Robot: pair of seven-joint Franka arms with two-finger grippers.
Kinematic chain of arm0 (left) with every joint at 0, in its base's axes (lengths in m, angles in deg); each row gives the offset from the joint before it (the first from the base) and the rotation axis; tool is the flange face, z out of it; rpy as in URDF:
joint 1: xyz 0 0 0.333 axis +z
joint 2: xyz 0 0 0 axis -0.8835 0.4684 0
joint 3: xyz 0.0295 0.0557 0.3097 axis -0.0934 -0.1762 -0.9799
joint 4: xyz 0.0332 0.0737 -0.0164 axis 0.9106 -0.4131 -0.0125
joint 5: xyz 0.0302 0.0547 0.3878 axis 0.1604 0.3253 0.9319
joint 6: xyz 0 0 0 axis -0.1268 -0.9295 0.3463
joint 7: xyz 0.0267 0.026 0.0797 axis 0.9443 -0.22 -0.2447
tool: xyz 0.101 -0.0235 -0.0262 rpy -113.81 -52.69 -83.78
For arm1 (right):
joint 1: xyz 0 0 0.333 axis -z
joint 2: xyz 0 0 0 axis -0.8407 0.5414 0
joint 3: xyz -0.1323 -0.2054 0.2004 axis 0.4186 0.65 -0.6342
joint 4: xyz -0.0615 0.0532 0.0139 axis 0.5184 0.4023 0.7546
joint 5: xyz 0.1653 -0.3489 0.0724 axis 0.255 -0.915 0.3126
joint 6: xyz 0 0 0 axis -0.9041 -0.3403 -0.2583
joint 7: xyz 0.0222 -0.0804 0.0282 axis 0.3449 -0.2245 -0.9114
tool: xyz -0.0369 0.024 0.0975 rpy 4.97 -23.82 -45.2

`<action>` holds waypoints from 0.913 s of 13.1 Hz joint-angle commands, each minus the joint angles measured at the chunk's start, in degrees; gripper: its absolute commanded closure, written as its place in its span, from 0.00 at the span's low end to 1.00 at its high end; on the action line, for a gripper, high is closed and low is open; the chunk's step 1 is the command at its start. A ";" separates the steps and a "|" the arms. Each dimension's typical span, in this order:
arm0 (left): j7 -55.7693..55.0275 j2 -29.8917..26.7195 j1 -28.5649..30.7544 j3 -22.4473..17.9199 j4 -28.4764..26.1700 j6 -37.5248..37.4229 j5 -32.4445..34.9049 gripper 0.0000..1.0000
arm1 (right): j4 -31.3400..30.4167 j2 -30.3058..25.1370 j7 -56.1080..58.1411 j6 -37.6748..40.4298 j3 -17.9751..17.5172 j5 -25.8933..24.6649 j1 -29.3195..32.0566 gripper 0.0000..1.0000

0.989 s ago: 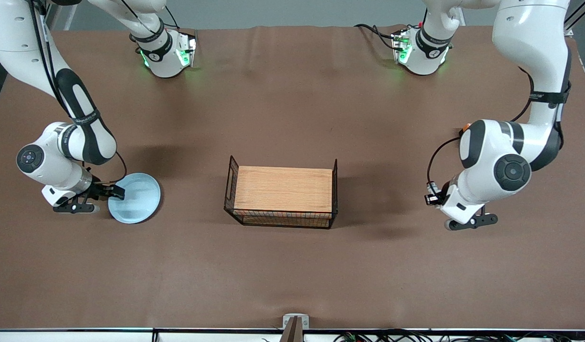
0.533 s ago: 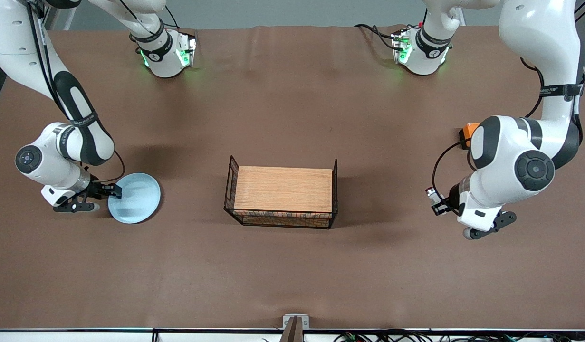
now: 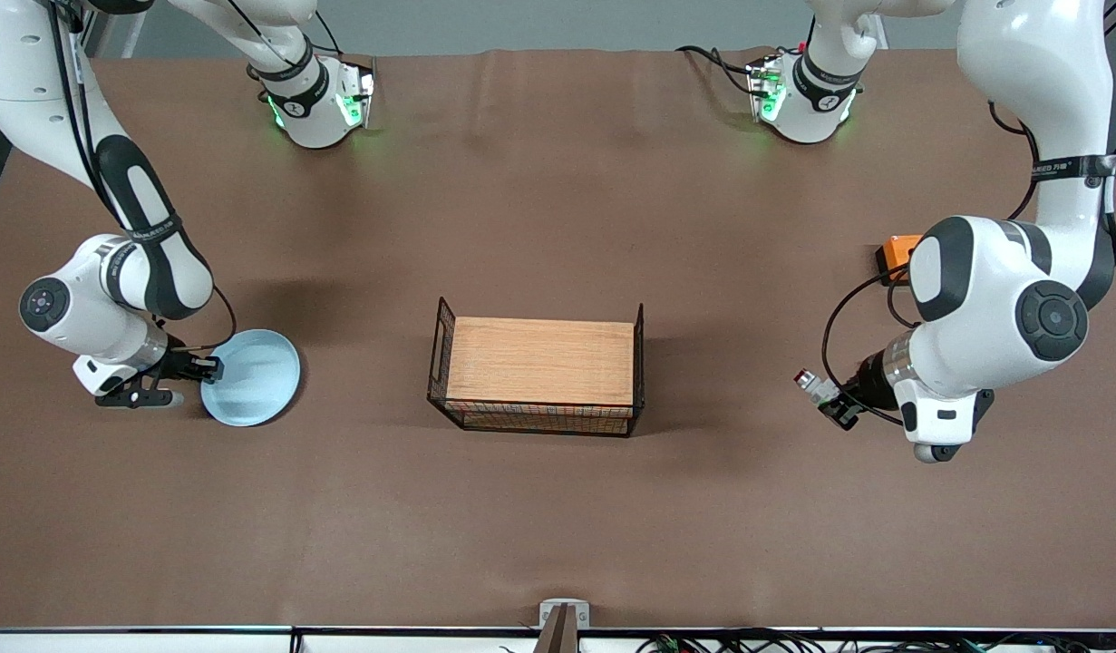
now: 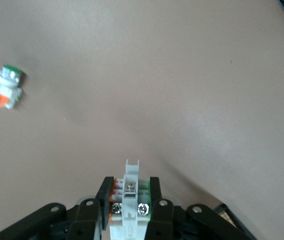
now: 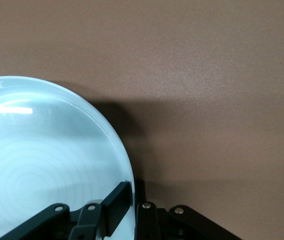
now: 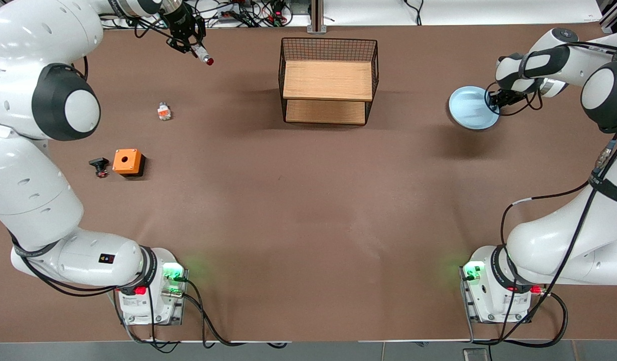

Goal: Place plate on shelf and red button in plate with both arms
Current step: 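Grip the light blue plate rim with the right gripper and tilt it up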

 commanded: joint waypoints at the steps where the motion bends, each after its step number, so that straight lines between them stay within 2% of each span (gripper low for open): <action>1: -1.92 0.64 0.09 -0.26 1.21 -1.07 -2.49 0.79 | 4.50 -0.44 1.09 8.48 -1.45 1.26 1.54 1.00; 4: -4.55 0.99 0.09 -0.35 1.21 -0.72 -3.63 0.79 | 10.30 -3.69 1.00 20.62 -1.19 2.13 1.81 1.00; 9: -5.87 1.34 0.09 -0.35 1.21 -0.46 -3.63 0.79 | 22.70 -5.89 -0.92 41.19 -1.19 3.28 2.25 1.00; 12: -5.96 1.78 0.00 -0.35 1.21 -0.46 -3.55 0.79 | 28.15 -8.52 -10.39 50.68 -1.98 3.37 0.32 1.00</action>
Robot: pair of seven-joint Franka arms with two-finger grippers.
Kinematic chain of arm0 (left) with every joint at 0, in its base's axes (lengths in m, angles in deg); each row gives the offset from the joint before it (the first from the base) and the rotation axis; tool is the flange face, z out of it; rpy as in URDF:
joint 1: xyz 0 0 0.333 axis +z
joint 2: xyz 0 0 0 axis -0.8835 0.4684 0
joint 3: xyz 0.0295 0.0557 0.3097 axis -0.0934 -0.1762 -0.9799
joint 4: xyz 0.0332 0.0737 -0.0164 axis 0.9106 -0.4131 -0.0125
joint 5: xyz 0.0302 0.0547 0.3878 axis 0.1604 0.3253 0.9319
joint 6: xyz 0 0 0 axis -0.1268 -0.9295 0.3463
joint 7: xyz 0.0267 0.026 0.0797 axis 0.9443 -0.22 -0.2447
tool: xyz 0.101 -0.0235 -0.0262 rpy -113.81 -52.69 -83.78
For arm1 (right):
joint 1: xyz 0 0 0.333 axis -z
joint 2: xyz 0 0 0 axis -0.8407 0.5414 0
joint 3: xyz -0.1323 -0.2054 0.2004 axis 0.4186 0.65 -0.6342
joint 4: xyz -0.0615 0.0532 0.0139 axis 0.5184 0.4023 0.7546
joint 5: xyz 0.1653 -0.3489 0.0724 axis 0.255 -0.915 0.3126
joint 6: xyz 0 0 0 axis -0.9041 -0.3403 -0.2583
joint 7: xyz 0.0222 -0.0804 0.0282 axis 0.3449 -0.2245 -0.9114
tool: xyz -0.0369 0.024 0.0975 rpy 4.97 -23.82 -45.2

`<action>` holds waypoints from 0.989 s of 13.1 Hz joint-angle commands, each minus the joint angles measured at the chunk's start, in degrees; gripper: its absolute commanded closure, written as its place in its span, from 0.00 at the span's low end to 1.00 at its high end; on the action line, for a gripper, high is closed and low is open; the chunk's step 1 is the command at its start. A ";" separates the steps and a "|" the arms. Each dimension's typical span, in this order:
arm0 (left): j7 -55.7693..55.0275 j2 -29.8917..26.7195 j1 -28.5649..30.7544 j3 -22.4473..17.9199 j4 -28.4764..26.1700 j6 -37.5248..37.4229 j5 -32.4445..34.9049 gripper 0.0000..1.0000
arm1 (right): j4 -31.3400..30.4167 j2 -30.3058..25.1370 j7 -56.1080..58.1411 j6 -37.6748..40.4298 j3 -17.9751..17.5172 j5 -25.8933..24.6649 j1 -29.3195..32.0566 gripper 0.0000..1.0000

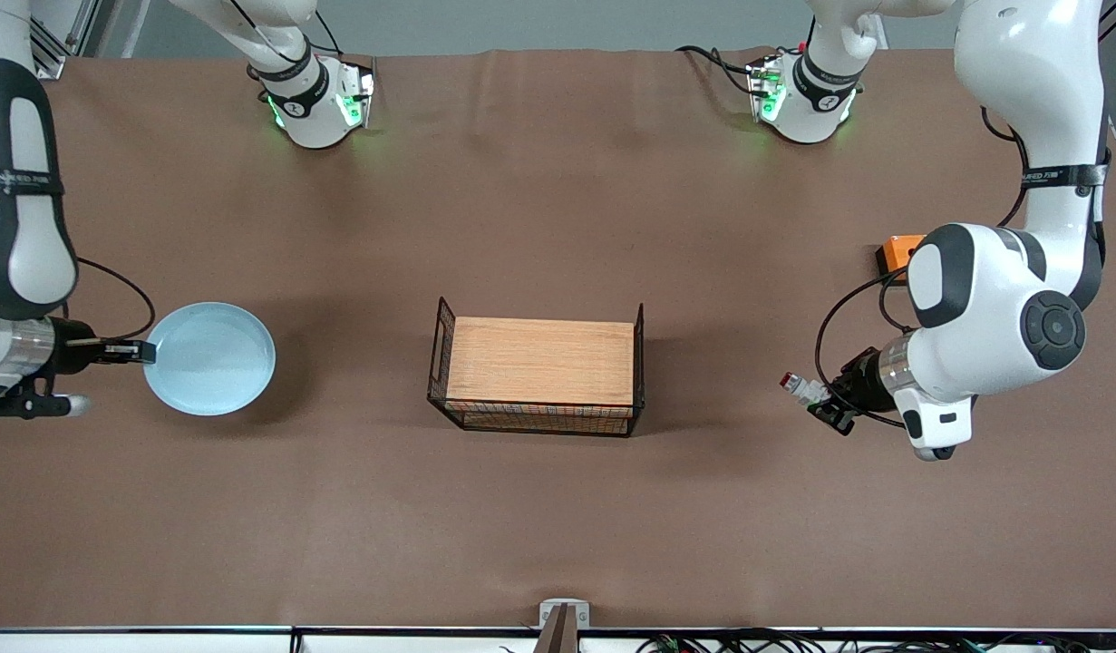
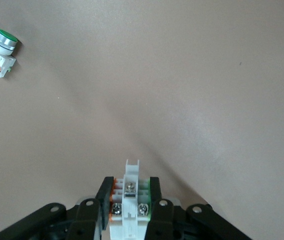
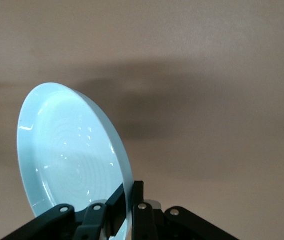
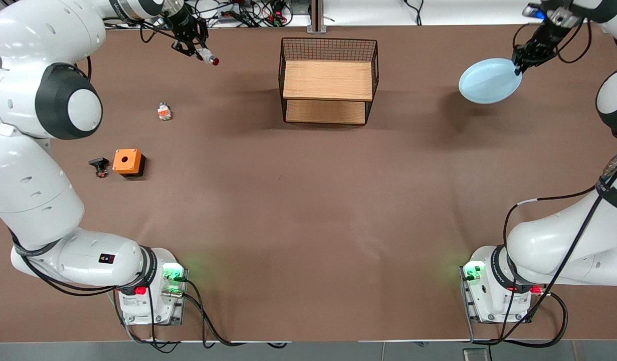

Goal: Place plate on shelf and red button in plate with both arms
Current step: 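Lift the plate with the right gripper and carry it over the wire basket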

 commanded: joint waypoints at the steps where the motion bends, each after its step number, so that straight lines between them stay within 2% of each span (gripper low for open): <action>1: -0.71 0.79 -0.12 -0.16 1.17 -0.48 -0.85 0.79 | 4.52 -2.64 -9.89 7.90 -1.53 0.83 -1.98 1.00; 4: -0.62 0.79 -0.12 -0.25 1.17 -0.39 -0.85 0.79 | 6.73 -6.85 -22.98 15.47 -1.62 3.54 -7.17 1.00; 7: -0.62 0.97 -0.03 -0.16 1.17 -0.39 -0.76 0.79 | 6.73 -12.12 -38.18 19.61 -1.62 4.96 -13.40 1.00; 13: -0.62 0.97 -0.03 -0.16 1.17 -0.39 -0.76 0.79 | 6.73 -18.98 -68.24 21.29 -1.62 5.23 -24.22 1.00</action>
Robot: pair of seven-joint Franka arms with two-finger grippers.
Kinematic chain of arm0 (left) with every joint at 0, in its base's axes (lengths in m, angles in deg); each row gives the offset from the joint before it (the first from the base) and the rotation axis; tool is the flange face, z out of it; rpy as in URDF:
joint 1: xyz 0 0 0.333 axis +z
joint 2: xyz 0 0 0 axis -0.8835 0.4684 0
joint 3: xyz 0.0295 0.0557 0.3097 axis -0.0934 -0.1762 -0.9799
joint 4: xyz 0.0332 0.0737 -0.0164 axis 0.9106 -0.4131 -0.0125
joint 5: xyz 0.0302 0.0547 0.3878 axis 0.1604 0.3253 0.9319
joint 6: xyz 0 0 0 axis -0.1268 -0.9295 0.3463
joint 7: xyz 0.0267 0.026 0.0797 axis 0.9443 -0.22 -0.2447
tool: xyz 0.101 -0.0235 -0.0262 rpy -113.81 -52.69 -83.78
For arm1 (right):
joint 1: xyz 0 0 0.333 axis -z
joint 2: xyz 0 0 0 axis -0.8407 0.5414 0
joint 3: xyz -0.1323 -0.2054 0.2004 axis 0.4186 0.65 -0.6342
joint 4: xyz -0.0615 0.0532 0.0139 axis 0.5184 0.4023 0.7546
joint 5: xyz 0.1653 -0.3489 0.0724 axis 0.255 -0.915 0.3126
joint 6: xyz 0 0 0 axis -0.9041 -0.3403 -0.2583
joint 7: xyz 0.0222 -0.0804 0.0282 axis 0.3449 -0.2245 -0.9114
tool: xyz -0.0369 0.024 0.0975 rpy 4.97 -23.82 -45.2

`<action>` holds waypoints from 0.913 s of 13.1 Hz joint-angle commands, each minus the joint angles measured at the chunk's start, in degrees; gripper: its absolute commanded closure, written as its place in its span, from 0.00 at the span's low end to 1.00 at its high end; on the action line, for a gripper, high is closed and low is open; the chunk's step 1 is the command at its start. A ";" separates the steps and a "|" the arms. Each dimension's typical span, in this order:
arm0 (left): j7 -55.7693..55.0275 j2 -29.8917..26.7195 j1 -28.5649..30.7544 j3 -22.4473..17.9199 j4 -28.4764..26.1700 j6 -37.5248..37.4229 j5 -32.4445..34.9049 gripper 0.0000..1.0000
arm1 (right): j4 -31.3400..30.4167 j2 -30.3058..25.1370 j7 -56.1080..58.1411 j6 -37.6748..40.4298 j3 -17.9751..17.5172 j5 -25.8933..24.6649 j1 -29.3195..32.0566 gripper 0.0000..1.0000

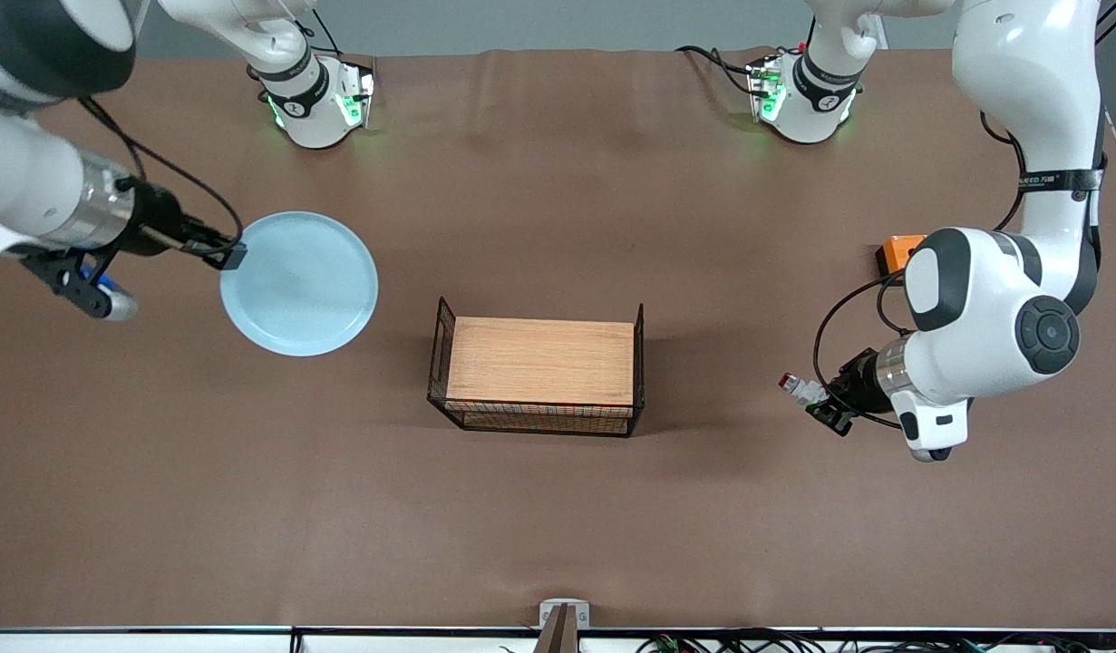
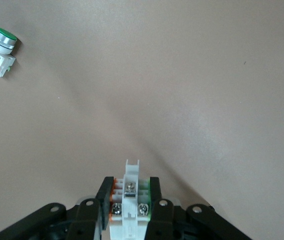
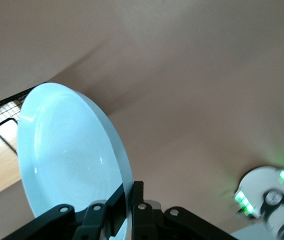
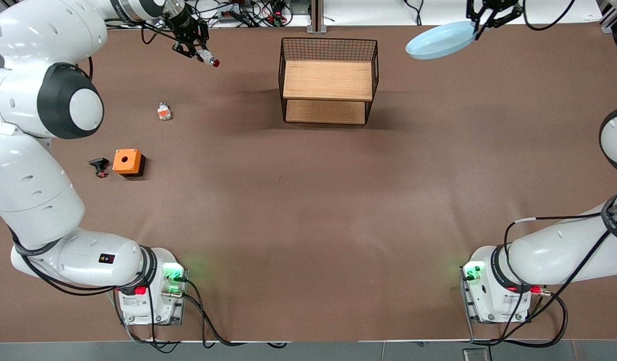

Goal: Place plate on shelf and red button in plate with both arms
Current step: 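Lift the plate with the right gripper and carry it over the wire basket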

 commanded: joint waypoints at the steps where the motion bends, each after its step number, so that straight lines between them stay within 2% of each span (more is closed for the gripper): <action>1: -0.60 0.43 -0.02 -0.15 1.10 -0.33 -0.76 0.79 | -0.79 -2.99 -12.21 -0.40 0.60 0.82 -4.35 1.00; 4: -0.43 0.43 -0.02 -0.15 1.10 -0.33 -0.67 0.79 | -0.71 -3.17 -28.80 -3.47 0.52 0.82 -9.36 1.00; 8: 0.01 -0.18 0.07 -0.15 1.10 -0.41 -0.58 0.79 | -1.40 -3.09 -49.82 -14.44 0.69 0.56 -18.50 1.00; 11: -0.69 -3.34 1.29 -0.15 1.01 -1.46 -1.02 0.79 | -1.67 -2.21 -61.62 -21.13 0.78 -1.19 -23.95 1.00; 12: -0.78 -5.01 1.39 -0.06 1.10 -3.30 -1.02 0.79 | -2.02 -1.42 -65.13 -22.89 0.69 -3.37 -25.97 1.00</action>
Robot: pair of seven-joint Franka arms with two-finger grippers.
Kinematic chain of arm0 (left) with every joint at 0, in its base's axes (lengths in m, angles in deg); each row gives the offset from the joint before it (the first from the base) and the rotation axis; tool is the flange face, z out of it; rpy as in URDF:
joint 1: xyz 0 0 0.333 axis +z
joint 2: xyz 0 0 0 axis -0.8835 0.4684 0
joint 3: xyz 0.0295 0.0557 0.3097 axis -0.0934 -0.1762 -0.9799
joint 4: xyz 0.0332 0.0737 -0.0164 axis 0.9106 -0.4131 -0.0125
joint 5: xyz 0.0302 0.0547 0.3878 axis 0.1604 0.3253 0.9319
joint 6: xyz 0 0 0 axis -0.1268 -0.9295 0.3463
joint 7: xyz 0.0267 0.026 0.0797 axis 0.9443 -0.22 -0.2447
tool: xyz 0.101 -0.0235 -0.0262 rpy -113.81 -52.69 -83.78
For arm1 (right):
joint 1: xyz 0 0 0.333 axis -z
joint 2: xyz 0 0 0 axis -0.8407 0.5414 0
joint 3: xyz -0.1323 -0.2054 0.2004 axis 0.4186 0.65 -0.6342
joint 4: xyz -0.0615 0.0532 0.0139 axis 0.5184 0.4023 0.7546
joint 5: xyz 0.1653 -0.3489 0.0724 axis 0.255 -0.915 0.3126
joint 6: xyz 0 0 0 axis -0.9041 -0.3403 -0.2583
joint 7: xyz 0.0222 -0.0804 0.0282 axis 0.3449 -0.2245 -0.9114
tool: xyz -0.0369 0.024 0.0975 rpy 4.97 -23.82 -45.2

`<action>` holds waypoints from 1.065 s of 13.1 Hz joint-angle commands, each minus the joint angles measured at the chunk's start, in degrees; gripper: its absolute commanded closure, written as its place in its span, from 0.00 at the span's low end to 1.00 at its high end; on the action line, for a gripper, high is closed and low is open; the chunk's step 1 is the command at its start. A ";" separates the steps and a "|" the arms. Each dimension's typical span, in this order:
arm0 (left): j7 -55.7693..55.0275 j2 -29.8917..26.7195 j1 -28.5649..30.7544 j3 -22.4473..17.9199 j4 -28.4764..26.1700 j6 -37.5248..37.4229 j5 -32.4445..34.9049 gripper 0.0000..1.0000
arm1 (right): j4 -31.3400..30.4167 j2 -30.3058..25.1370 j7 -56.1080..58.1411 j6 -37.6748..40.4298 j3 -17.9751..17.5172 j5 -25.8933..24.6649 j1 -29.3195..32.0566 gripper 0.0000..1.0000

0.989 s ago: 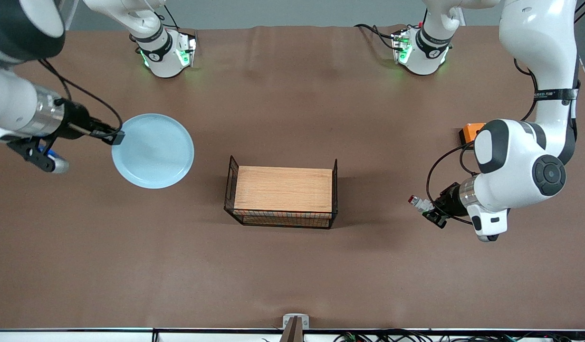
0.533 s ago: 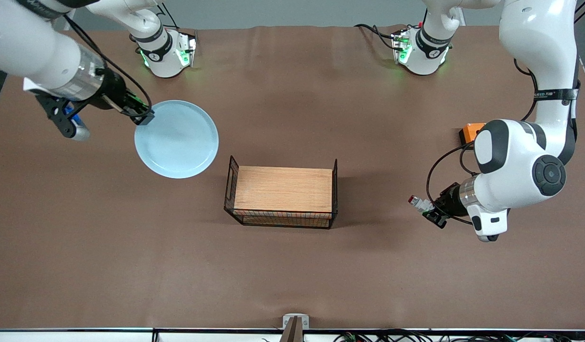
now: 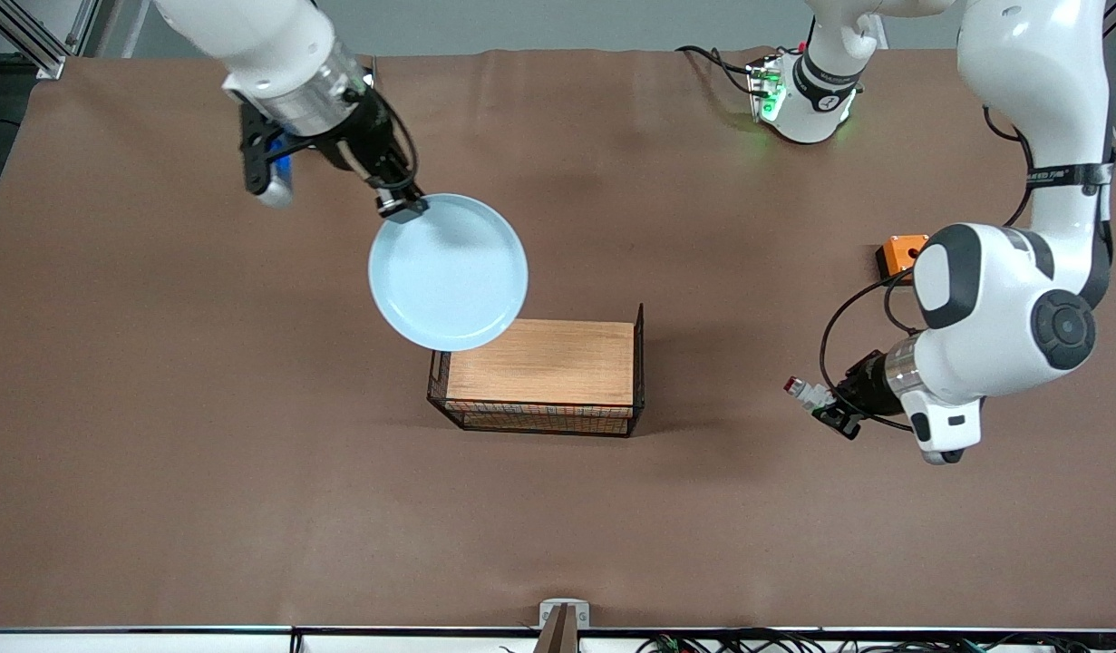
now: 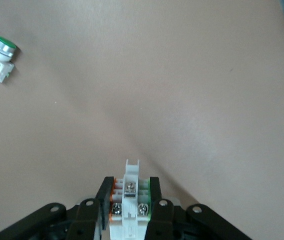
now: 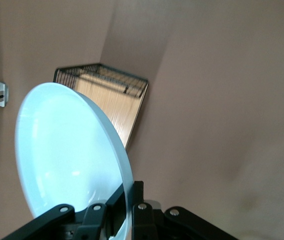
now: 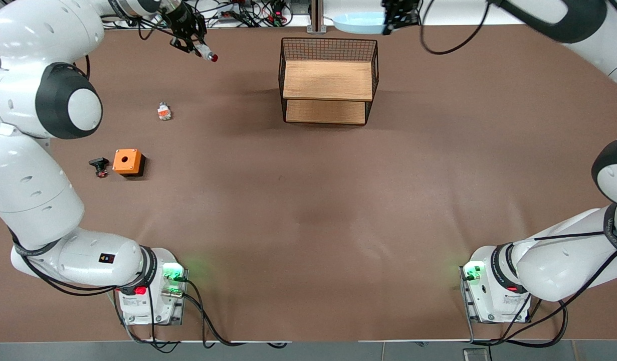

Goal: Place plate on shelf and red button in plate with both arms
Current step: 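Lift the plate with the right gripper and carry it over the wire basket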

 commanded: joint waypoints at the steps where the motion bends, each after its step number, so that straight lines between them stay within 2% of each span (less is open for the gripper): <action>1: -0.73 -5.14 0.79 0.09 -0.25 -4.85 -1.07 0.79 | -1.54 0.92 -9.26 -4.71 0.71 -4.16 -4.89 1.00; 4: -4.14 -8.84 0.71 0.44 0.18 -8.20 -1.07 0.79 | -6.62 1.02 -17.01 -11.21 0.71 -8.29 -9.29 1.00; 6: -7.83 -9.11 0.00 0.61 2.72 -10.92 -1.33 0.79 | -8.91 1.54 -20.71 -14.03 0.79 -10.14 -11.49 1.00; 10: -16.36 -9.11 -0.44 3.60 5.89 -11.72 -1.33 0.79 | -9.28 6.89 -31.33 -17.99 0.79 -17.26 -16.59 1.00; 14: -30.24 -9.02 -0.96 6.15 6.78 -11.46 -0.98 0.79 | -9.28 11.47 -39.70 -21.86 0.79 -22.71 -18.89 1.00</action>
